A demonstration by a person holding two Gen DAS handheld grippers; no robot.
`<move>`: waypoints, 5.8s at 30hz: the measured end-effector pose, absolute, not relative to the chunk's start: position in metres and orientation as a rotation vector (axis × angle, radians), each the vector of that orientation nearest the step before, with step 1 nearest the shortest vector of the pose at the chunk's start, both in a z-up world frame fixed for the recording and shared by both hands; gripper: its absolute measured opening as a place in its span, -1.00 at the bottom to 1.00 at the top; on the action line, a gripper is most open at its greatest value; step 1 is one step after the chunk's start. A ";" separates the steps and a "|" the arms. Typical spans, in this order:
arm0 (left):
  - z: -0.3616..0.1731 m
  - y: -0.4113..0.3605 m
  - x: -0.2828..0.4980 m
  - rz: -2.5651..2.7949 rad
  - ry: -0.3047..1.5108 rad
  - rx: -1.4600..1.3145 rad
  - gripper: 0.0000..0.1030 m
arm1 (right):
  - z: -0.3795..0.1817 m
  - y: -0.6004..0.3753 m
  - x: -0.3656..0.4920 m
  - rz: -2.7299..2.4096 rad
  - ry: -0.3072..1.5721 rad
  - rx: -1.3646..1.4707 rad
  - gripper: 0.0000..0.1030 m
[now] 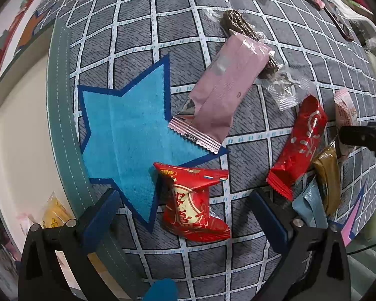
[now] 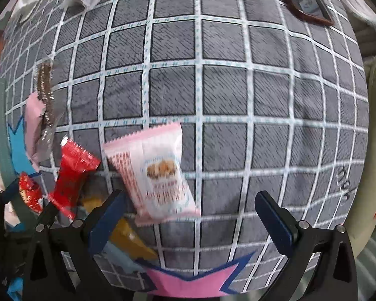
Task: Organize snacks
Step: 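Grasp red candy packet with left tool while right tool grasps pink cookie packet, then carry both packets into the cream box and release them, then lower left tool onto pink bar and close on it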
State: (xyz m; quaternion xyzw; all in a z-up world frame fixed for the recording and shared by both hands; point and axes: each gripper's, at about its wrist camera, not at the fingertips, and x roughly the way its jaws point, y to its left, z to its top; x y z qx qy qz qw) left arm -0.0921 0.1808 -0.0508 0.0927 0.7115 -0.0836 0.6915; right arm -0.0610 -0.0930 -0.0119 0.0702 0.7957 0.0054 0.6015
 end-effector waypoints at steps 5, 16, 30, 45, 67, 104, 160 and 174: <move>-0.049 0.181 -0.099 -0.189 1.580 0.205 1.00 | -0.021 -0.093 -0.061 0.005 1.850 0.157 1.00; -0.049 0.180 -0.094 -0.178 1.623 0.205 1.00 | -0.020 -0.085 -0.069 -0.005 1.840 0.158 1.00; -0.020 0.160 -0.082 -0.241 1.606 0.193 -0.42 | -0.003 -0.041 -0.049 0.072 1.732 0.151 -0.23; 0.066 0.198 -0.103 -0.300 1.502 0.114 -0.42 | 0.050 -0.036 -0.071 0.151 1.664 0.251 -0.23; 0.080 0.338 -0.103 -0.044 1.413 -0.021 -0.42 | 0.085 0.150 -0.049 0.476 1.602 0.021 -0.23; 0.033 0.389 -0.116 0.036 1.518 0.021 0.44 | 0.042 0.269 -0.044 0.547 1.720 -0.065 0.56; -0.020 0.132 0.003 -0.303 1.483 0.299 -0.02 | -0.005 -0.067 -0.148 -0.009 1.826 0.223 1.00; -0.018 0.169 -0.029 -0.194 1.532 0.251 0.00 | -0.018 -0.042 -0.130 0.028 1.799 0.154 1.00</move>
